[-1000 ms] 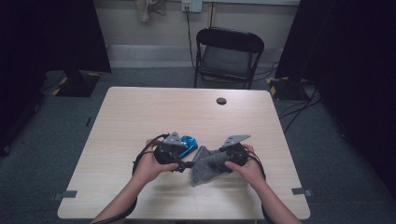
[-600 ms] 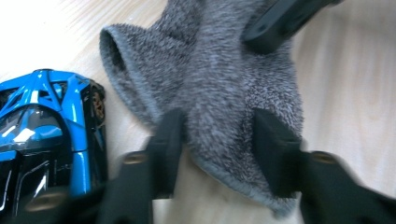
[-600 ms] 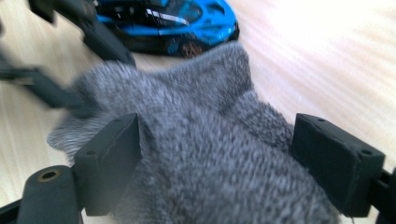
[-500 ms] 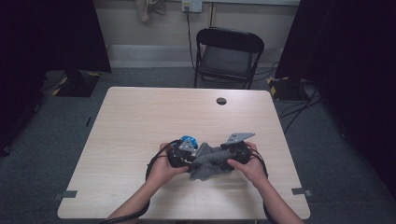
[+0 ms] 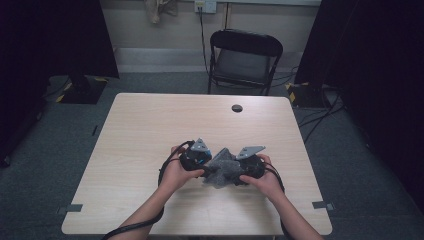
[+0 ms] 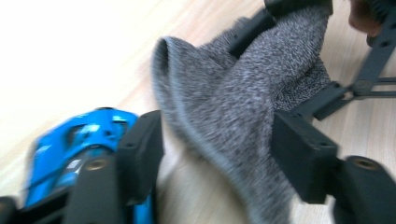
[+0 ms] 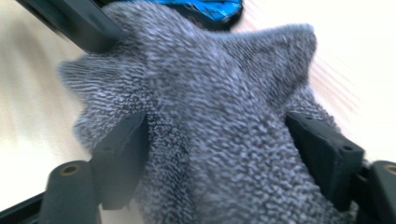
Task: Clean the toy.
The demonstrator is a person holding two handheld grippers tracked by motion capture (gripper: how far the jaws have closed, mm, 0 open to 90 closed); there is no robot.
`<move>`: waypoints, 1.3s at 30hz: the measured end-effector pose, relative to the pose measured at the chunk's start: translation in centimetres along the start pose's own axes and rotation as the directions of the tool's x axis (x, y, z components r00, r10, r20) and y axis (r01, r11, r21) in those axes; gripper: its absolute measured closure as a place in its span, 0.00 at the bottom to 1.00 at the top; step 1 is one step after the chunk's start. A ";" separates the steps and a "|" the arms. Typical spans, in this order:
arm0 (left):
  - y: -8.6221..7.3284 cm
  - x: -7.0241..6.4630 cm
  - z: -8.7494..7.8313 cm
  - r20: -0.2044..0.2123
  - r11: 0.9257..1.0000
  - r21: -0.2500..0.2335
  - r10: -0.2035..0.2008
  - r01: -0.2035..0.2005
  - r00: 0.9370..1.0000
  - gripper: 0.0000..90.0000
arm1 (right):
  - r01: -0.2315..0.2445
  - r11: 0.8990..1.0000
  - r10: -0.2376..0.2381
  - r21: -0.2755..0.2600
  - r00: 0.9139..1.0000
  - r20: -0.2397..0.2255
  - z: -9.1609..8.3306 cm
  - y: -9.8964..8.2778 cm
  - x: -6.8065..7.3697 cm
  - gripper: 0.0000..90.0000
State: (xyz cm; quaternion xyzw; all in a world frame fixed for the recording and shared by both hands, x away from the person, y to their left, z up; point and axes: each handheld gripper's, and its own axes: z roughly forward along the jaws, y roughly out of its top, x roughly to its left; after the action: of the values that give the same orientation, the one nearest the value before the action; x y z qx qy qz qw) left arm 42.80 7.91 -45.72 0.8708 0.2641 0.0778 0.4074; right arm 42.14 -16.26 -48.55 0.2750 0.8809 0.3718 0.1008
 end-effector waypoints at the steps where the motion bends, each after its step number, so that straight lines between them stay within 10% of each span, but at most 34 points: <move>1: 0.0 0.0 0.0 0.000 1.000 0.000 0.000 0.000 1.000 0.32 | 0.000 1.000 0.000 0.000 1.000 0.000 0.0 0.0 0.0 0.27; 12: -2.0 3.1 -3.5 -0.098 0.998 0.059 -0.016 0.022 0.995 0.19 | -0.086 0.996 0.085 0.011 0.993 0.077 -0.3 -0.3 -1.1 0.49; 30: -2.6 5.1 1.5 -0.086 0.991 0.106 -0.078 0.087 0.993 0.20 | -0.131 0.991 0.133 -0.027 0.989 0.068 -0.2 -0.9 -1.6 0.43; 39: -3.1 4.8 0.6 -0.108 0.989 0.128 -0.056 0.069 0.993 0.27 | -0.129 0.991 0.131 -0.032 0.989 0.076 -0.1 -1.0 -1.6 0.43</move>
State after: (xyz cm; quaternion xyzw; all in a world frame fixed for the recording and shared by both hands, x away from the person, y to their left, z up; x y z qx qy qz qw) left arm 45.80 11.68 -48.83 0.8818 0.3167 0.0926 0.3370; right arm 42.97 -17.79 -49.21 0.3446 0.8515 0.3783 0.1143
